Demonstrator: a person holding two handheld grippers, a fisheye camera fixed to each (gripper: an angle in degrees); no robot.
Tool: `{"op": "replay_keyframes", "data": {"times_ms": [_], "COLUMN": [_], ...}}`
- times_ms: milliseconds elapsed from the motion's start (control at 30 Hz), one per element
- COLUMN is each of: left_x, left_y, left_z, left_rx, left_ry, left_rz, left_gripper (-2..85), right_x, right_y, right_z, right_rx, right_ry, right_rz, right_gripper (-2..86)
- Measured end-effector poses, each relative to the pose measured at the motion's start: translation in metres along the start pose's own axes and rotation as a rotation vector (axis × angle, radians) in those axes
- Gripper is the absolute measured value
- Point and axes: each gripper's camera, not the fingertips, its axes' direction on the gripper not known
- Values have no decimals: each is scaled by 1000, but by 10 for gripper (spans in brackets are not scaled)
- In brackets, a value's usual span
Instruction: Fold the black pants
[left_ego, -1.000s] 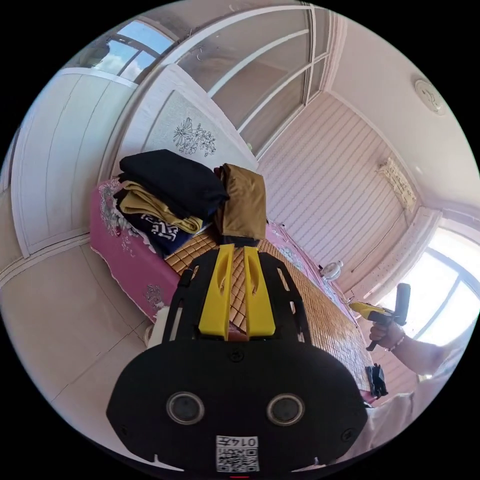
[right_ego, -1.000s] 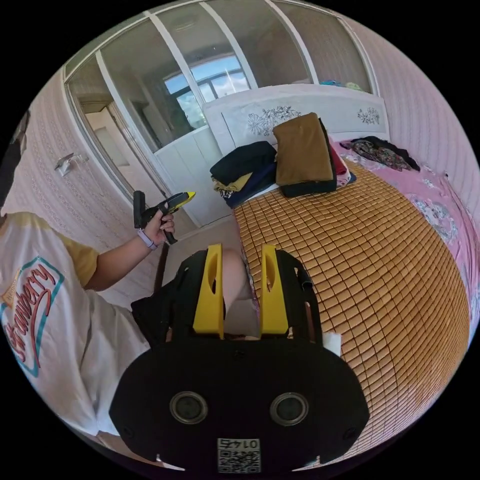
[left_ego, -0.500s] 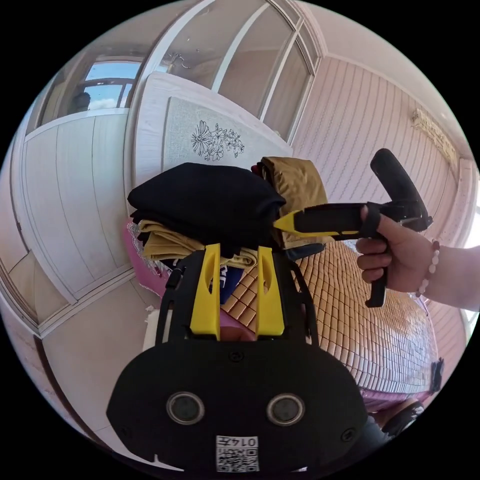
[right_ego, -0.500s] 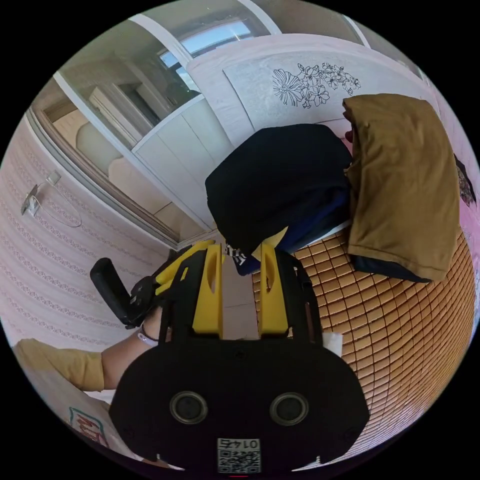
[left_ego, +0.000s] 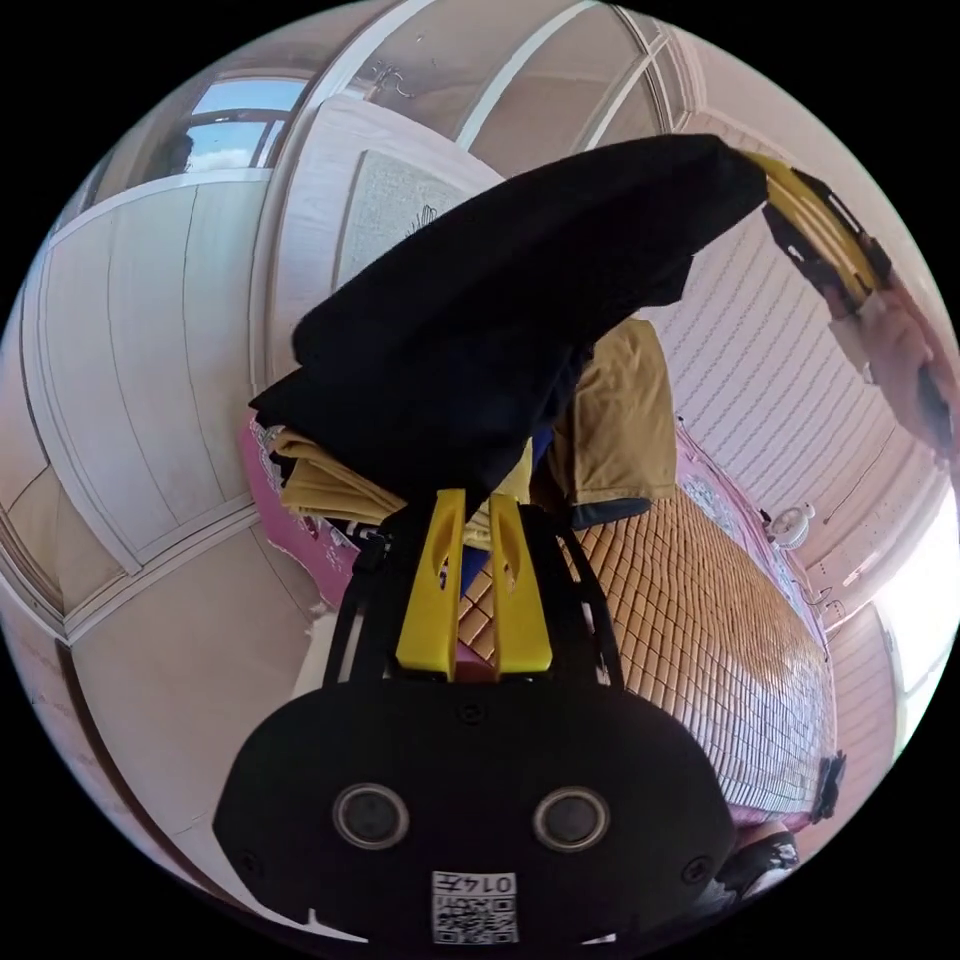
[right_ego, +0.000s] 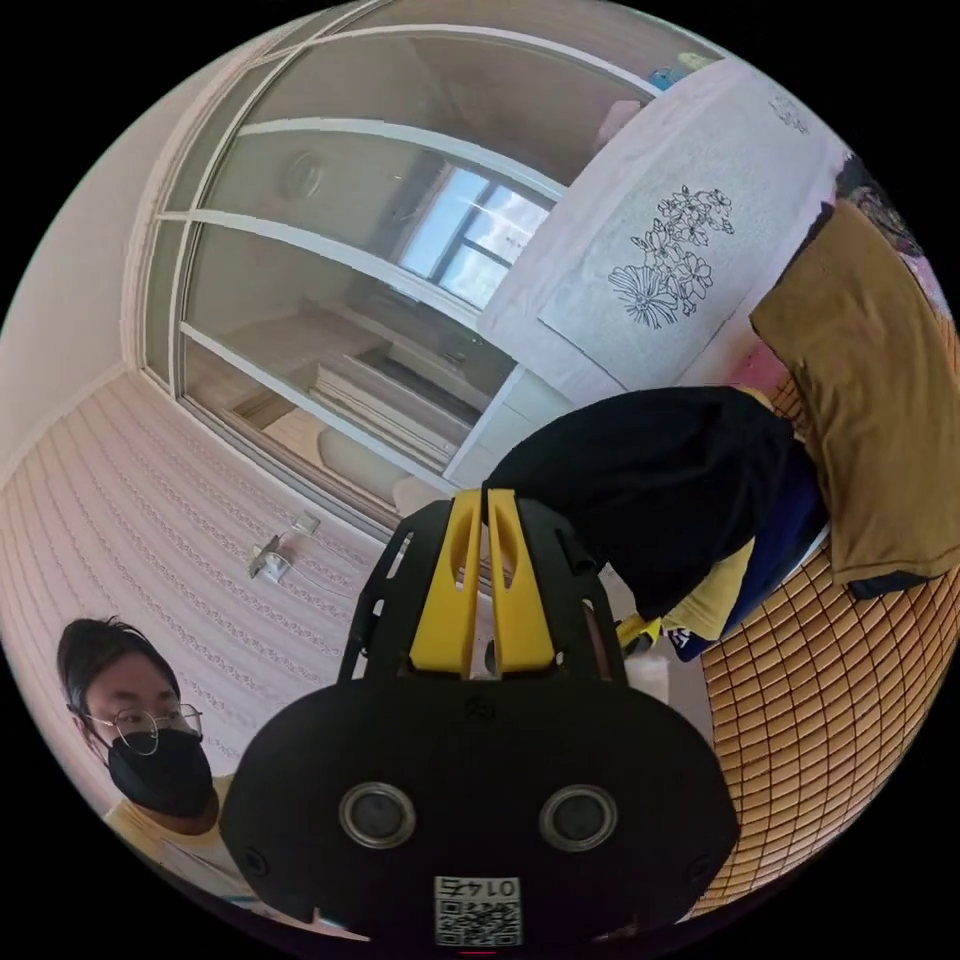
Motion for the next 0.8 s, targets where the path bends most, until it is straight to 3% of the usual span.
{"op": "replay_keyframes", "data": {"times_ms": [167, 367, 500, 633, 733, 800], "left_x": [-14, 4, 5, 29, 53, 78], "left_y": [-17, -30, -41, -34, -14, 6], "left_z": [2, -65, -119, -145, -129, -105], "left_rx": [-44, 171, 318, 347, 235, 116], "left_ry": [24, -17, 103, 192, 351, 439], "left_rz": [-51, 155, 162, 273, 318, 328], "left_gripper": [-5, -10, -10, -10, -10, -10], "right_x": [-62, -100, -93, -42, 37, 81], "right_y": [-12, 1, 43, 139, 219, 272], "right_z": [-34, -133, -216, -298, -327, -340], "right_rx": [47, 289, 457, 502, 267, 190], "right_ry": [81, 158, 226, 551, 809, 826], "right_rz": [-198, -330, -280, -5, 367, 600], "right_gripper": [2, 1, 2, 5, 8, 10]}}
